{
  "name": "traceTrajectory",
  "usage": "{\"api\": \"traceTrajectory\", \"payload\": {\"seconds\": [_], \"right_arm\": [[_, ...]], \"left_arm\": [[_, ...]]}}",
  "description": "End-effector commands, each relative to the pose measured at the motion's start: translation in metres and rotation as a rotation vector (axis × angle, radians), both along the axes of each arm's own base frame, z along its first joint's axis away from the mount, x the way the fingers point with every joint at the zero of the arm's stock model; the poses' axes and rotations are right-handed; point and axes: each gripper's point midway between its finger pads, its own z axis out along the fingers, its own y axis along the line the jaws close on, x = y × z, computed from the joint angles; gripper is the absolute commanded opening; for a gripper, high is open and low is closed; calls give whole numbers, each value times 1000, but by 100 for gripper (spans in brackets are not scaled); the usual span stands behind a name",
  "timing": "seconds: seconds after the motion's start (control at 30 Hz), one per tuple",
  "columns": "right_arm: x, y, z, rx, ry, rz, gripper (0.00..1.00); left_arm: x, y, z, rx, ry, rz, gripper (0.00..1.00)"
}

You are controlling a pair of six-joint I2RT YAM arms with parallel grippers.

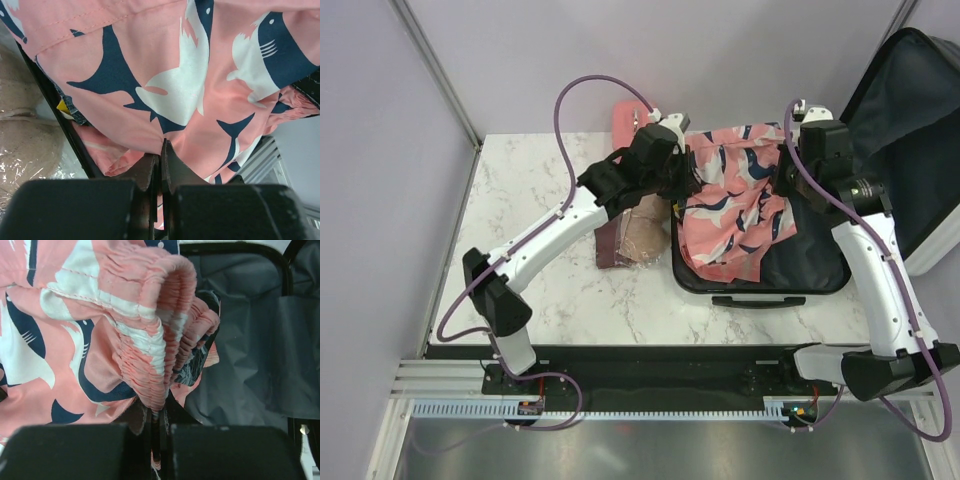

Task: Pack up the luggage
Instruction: Place the clothes in the luggage.

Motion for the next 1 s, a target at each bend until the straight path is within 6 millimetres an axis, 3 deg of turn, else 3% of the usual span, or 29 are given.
{"api": "traceTrajectory", "payload": {"seconds": [0.0, 0.07, 0.13, 0.53, 0.67, 0.83, 0.97], "right_arm": [[18, -3, -9, 19, -23, -1, 0], [28, -9, -17, 25, -12, -21, 0], [35, -10, -23, 27, -5, -17, 0], [76, -11, -85, 23, 105, -5, 0], [79, -15, -99, 9, 135, -18, 0], [86, -20, -121, -4, 186, -37, 0], [91, -26, -128, -14, 201, -81, 0]], "left_arm": [[16, -11, 0, 2, -24, 10, 2], [22, -16, -2, 10, -35, -1, 2], [29, -21, -17, 35, -23, -9, 2], [75, 7, -85, 156, 57, 78, 2], [93, 11, -119, 177, 117, 65, 2], [97, 1, -137, 165, 160, 0, 2], [105, -3, -145, 176, 149, -19, 2]]}}
